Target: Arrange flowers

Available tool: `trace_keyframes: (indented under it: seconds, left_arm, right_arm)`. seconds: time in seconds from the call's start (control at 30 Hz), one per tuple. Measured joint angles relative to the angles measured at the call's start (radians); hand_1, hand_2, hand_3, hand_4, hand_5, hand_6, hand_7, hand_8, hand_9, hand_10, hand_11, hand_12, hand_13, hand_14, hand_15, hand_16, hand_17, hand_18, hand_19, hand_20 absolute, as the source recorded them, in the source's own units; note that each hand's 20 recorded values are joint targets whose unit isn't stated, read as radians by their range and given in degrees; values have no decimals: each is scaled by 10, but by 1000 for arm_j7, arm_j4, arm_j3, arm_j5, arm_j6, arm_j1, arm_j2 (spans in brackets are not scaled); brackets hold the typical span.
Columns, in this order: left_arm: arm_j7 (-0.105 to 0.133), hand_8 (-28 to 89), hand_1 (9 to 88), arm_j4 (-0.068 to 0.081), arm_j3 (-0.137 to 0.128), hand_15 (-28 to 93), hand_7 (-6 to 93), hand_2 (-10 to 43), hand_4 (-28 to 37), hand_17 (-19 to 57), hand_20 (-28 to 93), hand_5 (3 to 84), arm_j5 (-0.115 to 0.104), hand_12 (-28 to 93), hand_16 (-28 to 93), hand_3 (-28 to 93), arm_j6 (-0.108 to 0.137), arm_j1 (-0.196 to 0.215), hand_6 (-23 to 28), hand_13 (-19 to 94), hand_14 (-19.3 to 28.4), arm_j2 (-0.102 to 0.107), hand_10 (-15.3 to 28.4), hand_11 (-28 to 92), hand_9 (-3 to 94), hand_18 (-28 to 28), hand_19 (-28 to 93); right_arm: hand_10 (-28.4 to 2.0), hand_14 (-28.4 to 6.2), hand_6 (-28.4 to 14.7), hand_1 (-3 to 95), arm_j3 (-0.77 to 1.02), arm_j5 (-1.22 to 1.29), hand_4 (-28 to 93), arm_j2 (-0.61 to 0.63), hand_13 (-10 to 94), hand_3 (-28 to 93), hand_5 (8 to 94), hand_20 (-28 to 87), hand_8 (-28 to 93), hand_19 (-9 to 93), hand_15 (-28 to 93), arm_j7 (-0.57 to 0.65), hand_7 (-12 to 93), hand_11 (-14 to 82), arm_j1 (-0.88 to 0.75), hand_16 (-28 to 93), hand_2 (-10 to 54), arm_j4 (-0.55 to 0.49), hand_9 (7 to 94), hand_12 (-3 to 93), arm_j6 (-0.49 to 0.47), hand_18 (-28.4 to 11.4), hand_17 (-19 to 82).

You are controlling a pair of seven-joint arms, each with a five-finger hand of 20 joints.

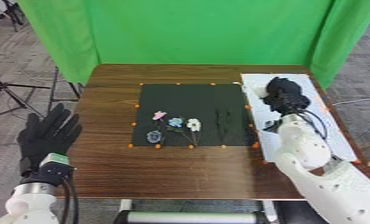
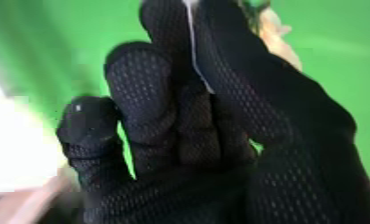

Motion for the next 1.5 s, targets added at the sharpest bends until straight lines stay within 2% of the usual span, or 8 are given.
trace_keyframes:
  seconds: [0.1,0.33,0.93,1.13,1.23,1.4,1.5]
  left_arm:
    - [-1,-94,272,2,8,397,135,118,-283,-73,101,370,0,103,-79,690,-1,-9,70,177,139,0,129,268,274,134,342]
    - [-10,-94,273,17,40,400,136,118,-283,-72,101,368,5,103,-79,688,-6,-52,70,178,141,0,129,269,270,134,341]
    - [-26,-94,273,17,39,402,136,118,-283,-71,100,368,19,103,-79,691,-11,-61,69,195,143,0,126,269,268,136,340]
    - [-26,-93,276,20,45,403,137,120,-283,-70,100,371,21,103,-76,690,-30,-69,69,201,141,0,126,269,275,136,338]
    - [-24,-94,282,21,51,399,141,130,-283,-69,100,375,22,102,-78,694,-32,-73,69,179,133,0,124,270,271,135,337]
    - [-15,-97,280,25,71,400,145,132,-283,-68,99,376,22,100,-79,696,-25,-88,69,172,131,0,122,272,266,134,334]
    - [-12,-99,279,25,71,396,144,129,-283,-67,99,374,22,100,-80,697,-25,-90,68,165,129,0,122,271,264,134,333]
  right_arm:
    - [-77,-63,8,618,-117,-4,-283,-13,711,704,764,429,4,910,556,-72,292,98,76,421,-95,31,879,416,-10,-205,392]
    - [-77,-63,7,619,-240,-108,-283,-102,712,705,764,426,0,910,554,20,293,99,212,420,-95,128,877,417,-35,-210,395]
    - [-83,-53,3,619,-286,-138,-283,-89,681,707,722,397,-26,847,486,1,286,79,246,425,-95,151,828,375,-73,-208,359]
    - [-87,-53,-4,609,-291,-127,-283,-84,660,720,686,383,-42,823,474,-4,283,76,240,416,-95,156,797,361,-76,-207,345]
    - [-92,-53,2,607,-283,-121,-282,-81,639,752,661,366,-61,792,460,-7,273,88,227,401,-95,154,756,328,-75,-208,327]
    - [-122,-55,5,604,-263,-117,-283,-73,608,745,612,348,-168,770,452,-30,260,192,191,379,-95,146,646,186,-75,-208,309]
    - [-127,-57,1,600,-251,-110,-283,-68,600,746,590,347,-167,769,450,-34,251,188,168,372,-95,134,626,173,-96,-209,307]
